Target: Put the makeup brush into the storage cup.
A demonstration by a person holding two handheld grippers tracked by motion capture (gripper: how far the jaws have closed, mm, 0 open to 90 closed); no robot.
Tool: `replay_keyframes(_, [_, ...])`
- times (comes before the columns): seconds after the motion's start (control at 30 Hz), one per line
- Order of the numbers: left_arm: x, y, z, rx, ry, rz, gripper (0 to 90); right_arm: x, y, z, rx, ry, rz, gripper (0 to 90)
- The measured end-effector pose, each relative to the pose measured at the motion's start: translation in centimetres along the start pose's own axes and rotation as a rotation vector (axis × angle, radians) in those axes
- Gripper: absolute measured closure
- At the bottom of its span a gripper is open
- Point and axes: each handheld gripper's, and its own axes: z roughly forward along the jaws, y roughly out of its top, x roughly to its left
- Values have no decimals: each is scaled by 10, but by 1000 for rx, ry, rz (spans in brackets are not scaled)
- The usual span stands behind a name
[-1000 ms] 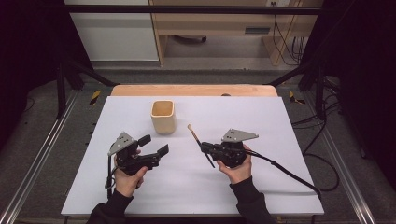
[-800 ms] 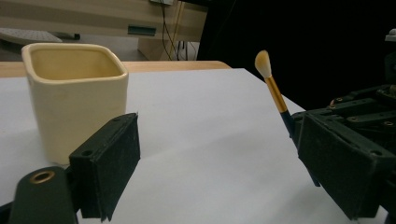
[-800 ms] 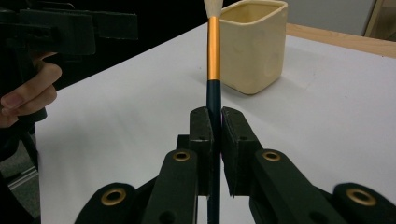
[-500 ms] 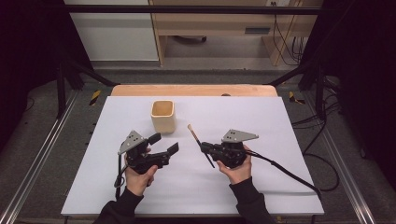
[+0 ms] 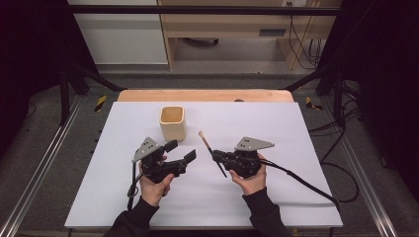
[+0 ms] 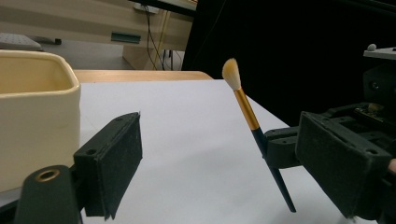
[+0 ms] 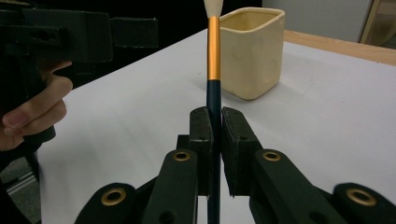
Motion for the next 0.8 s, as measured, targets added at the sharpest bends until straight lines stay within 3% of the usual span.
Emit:
replay_keyframes(0.5, [-8,-7,18,-12,-45,-54,172,1,-1,1,0,4,3,835])
replay_keyframes(0.8, [-10,-10,27,-24,-57,-81,240,1,-1,1,0,7,4,835])
